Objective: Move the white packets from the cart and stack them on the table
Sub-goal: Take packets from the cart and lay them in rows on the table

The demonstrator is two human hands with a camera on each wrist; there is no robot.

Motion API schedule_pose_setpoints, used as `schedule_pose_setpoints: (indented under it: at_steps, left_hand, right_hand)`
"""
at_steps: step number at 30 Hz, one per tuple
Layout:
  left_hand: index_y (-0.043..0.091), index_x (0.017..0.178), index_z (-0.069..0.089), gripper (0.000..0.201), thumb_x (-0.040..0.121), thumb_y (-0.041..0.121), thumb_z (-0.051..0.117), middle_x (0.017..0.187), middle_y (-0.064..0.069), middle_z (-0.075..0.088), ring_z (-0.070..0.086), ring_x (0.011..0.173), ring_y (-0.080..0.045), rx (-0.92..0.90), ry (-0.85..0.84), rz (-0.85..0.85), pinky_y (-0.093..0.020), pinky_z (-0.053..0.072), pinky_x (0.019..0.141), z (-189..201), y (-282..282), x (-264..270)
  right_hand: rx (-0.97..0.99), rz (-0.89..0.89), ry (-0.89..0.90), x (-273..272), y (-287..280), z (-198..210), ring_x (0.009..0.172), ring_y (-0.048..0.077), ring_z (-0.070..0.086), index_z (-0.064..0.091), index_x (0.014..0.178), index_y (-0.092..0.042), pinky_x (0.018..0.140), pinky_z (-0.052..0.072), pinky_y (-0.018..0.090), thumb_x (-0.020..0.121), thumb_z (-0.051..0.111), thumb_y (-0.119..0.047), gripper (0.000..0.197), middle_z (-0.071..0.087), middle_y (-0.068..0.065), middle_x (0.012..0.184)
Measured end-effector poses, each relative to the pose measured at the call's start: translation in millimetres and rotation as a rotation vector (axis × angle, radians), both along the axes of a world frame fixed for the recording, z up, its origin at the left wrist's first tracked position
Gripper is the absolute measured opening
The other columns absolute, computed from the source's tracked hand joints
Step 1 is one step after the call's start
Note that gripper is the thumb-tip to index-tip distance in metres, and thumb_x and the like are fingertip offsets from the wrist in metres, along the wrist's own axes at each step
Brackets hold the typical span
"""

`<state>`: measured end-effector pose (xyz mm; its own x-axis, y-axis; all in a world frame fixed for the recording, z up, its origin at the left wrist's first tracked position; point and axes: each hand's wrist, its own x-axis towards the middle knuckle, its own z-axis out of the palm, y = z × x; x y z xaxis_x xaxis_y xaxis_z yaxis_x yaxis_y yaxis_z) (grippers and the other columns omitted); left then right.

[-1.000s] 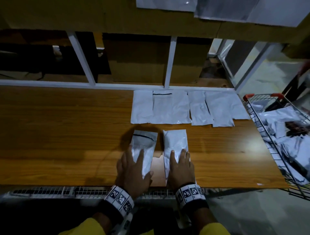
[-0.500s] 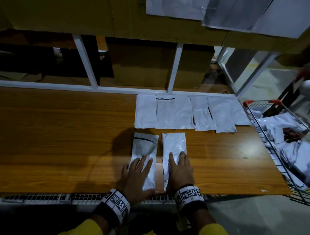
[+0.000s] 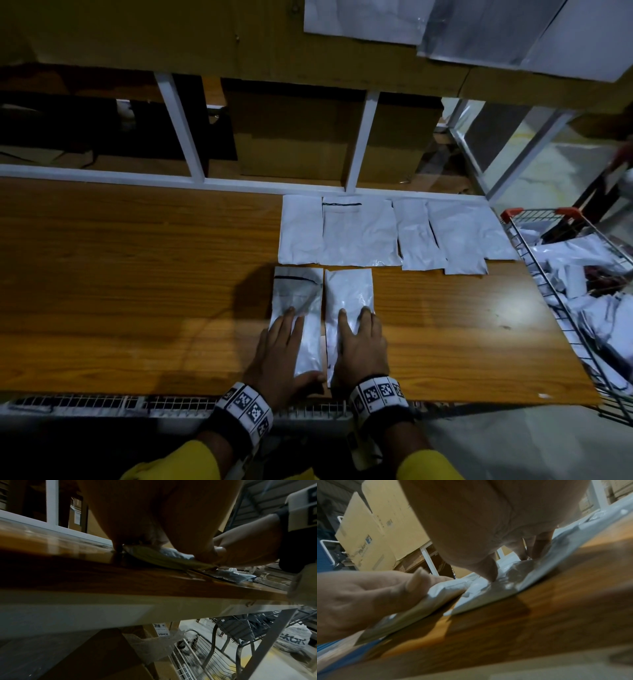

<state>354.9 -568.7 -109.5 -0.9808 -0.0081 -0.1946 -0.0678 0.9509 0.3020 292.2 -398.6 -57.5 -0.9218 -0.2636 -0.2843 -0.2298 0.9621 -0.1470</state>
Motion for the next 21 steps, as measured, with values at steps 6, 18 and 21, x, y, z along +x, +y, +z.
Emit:
schedule_pose_setpoints:
  at_steps: [6, 18, 21]
  left_hand:
    - [0.018, 0.161, 0.005, 0.130, 0.061, 0.102, 0.005, 0.168, -0.003, -0.009, -0.004, 0.154, -0.022, -0.005, 0.017, 0.021, -0.047, 0.012, 0.124, 7.0, 2.7, -1.7]
    - [0.020, 0.161, -0.001, 0.128, 0.061, 0.100, 0.008, 0.167, -0.001, -0.012, -0.006, 0.154, -0.020, -0.015, 0.025, 0.043, -0.040, 0.002, 0.124, 15.3, 5.3, -5.2]
    - [0.021, 0.161, 0.003, 0.121, 0.068, 0.095, 0.029, 0.168, -0.001, -0.007, -0.003, 0.154, -0.020, 0.003, 0.062, 0.059, -0.037, 0.001, 0.122, 17.1, 5.5, -6.4]
  right_hand:
    - [-0.017, -0.016, -0.020, -1.1, -4.3, 1.0, 0.151, 0.038, -0.003, 0.005, 0.159, -0.032, 0.118, 0.022, 0.049, 0.090, 0.063, -0.036, 0.090, -0.008, 0.018, 0.165]
    - [-0.032, -0.001, -0.047, -6.5, -8.0, 0.9, 0.151, 0.041, -0.007, 0.001, 0.159, -0.031, 0.119, 0.018, 0.051, 0.087, 0.069, -0.037, 0.100, -0.012, 0.020, 0.164]
    - [-0.008, 0.017, -0.064, -7.8, -7.9, -2.3, 0.150, 0.043, -0.009, -0.004, 0.159, -0.029, 0.119, 0.019, 0.052, 0.077, 0.080, -0.034, 0.117, -0.016, 0.022, 0.163]
